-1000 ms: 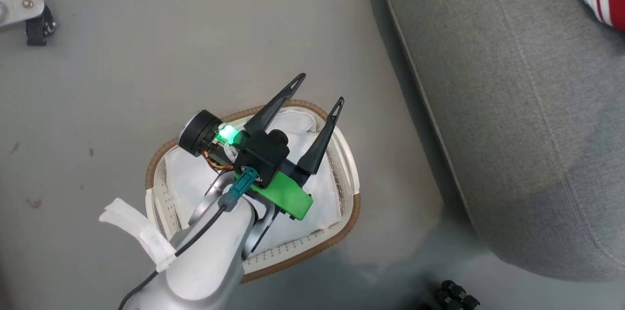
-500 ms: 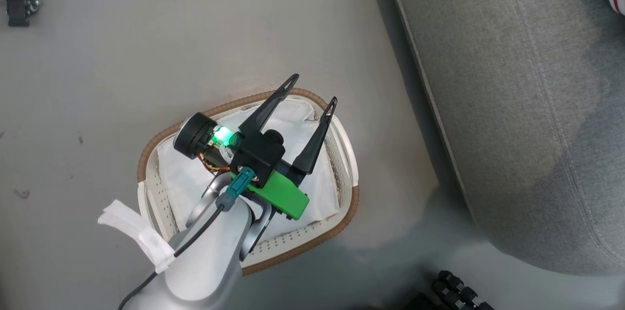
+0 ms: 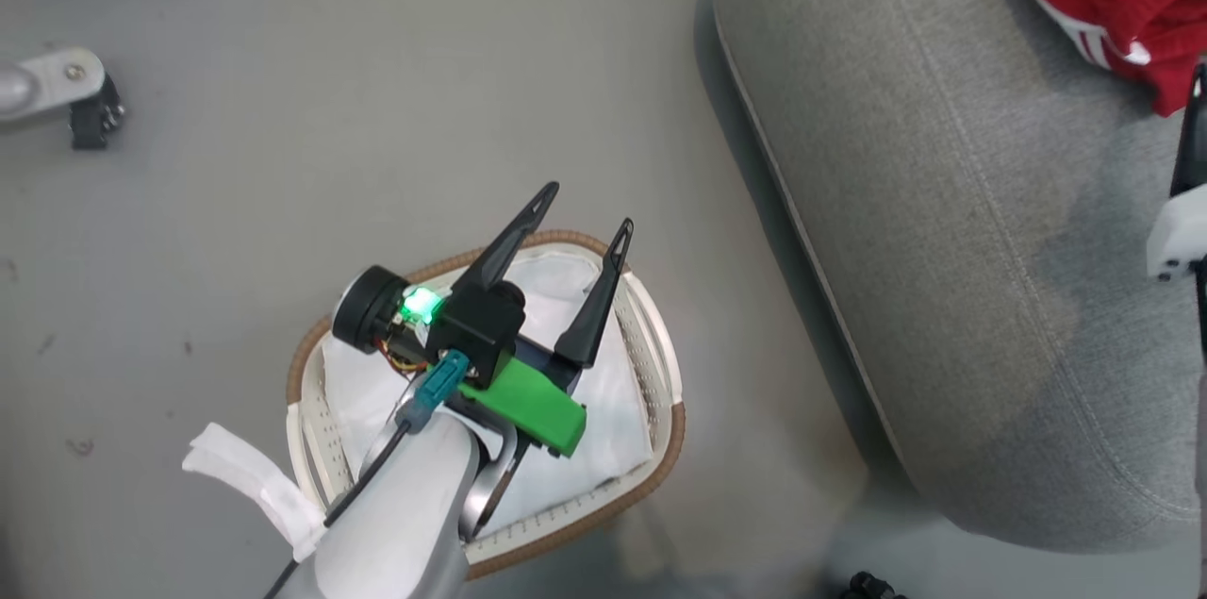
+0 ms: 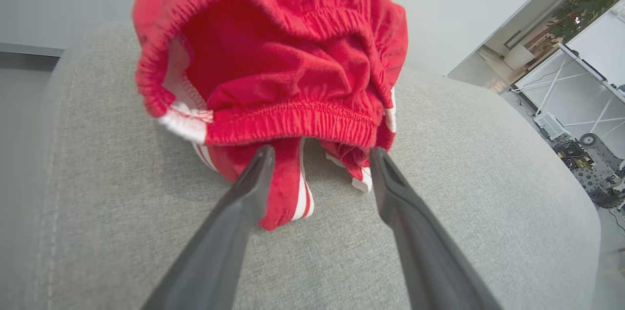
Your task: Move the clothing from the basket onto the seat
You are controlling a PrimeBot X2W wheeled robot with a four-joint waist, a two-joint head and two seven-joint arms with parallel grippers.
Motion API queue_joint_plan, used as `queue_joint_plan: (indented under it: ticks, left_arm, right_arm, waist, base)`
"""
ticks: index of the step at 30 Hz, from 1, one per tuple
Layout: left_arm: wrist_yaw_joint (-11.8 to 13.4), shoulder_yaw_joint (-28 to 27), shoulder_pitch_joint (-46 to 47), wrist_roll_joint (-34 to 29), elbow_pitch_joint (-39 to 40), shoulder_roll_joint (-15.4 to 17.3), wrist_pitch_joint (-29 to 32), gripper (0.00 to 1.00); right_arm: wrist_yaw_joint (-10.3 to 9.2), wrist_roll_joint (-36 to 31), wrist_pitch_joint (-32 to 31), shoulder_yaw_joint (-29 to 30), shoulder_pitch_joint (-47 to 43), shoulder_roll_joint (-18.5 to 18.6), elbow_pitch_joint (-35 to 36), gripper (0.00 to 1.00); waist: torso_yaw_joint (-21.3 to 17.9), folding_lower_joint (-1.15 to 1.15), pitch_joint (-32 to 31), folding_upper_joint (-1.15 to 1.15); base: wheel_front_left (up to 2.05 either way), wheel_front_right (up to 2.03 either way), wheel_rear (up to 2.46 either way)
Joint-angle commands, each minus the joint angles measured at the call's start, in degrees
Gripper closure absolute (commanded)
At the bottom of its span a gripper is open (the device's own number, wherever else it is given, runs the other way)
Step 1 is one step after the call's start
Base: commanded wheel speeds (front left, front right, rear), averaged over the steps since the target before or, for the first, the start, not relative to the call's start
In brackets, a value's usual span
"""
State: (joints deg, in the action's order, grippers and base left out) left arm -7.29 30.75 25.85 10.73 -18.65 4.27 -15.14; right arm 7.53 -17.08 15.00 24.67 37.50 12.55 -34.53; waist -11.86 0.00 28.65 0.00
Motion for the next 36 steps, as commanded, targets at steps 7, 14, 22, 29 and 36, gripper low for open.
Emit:
queue_joint_plan:
  ticks: [7, 14, 22, 29, 36]
  left_arm:
    - [-0.07, -3.02, -4.37, 2.26, 0.83, -0.82, 0.00, 0.00]
    - [1.36, -7.59, -8.20, 4.16, 2.17, -1.27, 0.01, 0.00]
    - [4.27, -14.04, -13.58, 5.80, 4.38, -1.32, 0.03, 0.00]
    - [6.27, -19.07, -19.35, 7.33, 3.95, -1.33, 0.03, 0.00]
    - [7.22, -21.21, -24.46, 7.52, 4.24, -1.34, 0.02, 0.00]
  right_arm:
    - [-0.08, 2.47, 0.27, -4.67, -4.71, -0.12, 2.11, 0.00]
    - [-0.08, 4.36, 0.27, -10.08, -4.82, -1.02, 2.90, 0.00]
    - [-0.08, 8.13, 0.26, -16.31, -6.28, -5.20, 3.17, 0.00]
    - [-0.08, 11.90, 0.27, -19.78, -13.46, -9.13, 6.55, 0.00]
    - [-0.08, 20.31, 0.26, -24.30, -21.28, -9.45, 8.92, 0.00]
  waist:
    - [2.71, 0.00, -9.67, 0.00]
    - [6.50, 0.00, -16.15, 0.00]
    - [10.93, 0.00, -21.59, 0.00]
    - [15.46, 0.00, -25.83, 0.00]
    - [17.74, 0.00, -28.04, 0.00]
  base:
    - [0.00, 0.00, 0.00]
    - [0.00, 0.00, 0.00]
    - [0.00, 0.00, 0.00]
    - [0.00, 0.00, 0.00]
    - [0.00, 0.00, 0.00]
